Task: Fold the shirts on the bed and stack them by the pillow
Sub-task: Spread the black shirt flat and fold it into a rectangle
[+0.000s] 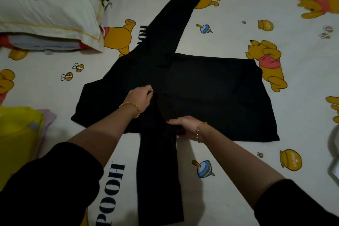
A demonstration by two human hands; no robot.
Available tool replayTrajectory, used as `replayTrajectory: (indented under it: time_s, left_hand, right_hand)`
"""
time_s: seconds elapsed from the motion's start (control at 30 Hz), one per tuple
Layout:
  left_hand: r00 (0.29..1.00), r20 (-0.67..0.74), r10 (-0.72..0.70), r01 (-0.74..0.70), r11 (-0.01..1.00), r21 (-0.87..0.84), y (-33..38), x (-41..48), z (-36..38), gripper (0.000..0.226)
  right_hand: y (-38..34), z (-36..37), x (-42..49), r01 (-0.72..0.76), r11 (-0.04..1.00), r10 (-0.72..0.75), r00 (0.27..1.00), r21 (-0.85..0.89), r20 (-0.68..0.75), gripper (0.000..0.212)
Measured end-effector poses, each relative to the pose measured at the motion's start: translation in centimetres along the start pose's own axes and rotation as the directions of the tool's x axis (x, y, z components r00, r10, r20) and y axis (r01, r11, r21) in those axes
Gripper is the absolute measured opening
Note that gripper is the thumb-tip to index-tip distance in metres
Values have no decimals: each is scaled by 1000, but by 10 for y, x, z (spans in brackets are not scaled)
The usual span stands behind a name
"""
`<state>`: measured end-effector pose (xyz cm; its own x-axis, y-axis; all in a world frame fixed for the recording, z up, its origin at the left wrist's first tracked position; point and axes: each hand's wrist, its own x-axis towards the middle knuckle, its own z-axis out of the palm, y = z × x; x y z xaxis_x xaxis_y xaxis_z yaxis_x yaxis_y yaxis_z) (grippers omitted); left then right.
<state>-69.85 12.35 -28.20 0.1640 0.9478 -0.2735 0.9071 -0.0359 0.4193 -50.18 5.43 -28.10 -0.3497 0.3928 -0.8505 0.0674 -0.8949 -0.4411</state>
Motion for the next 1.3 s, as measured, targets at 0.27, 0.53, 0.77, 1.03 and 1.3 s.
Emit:
replayTrajectory:
  time_s: [0.27,0.53,0.77,1.03,1.3]
  left_hand:
    - [997,-69,15,-11,999,52,5,5,13,17]
    - [994,-73,-84,86,996,32,0,6,23,19]
    - [988,-149,-49,49,999,-1,8,6,26,18]
    - [964,-177,199,-151,956,252,4,-10,44,66]
    - [962,93,258,-271,835,480,-14,-27,57,87]
  right_hand:
    - [-2,-54,-24,-77,988,76,997,136,9,40]
    - [-35,-135,-64,-185,948,162,981,-259,-108,54]
    - [-68,-169,-55,-303,498,-339,794,-812,-505,49]
    - [-13,-138,-30,-311,107,-532,785,-944,-319,113]
    - [23,-133,-20,-375,-26,-606,743,-927,-284,97]
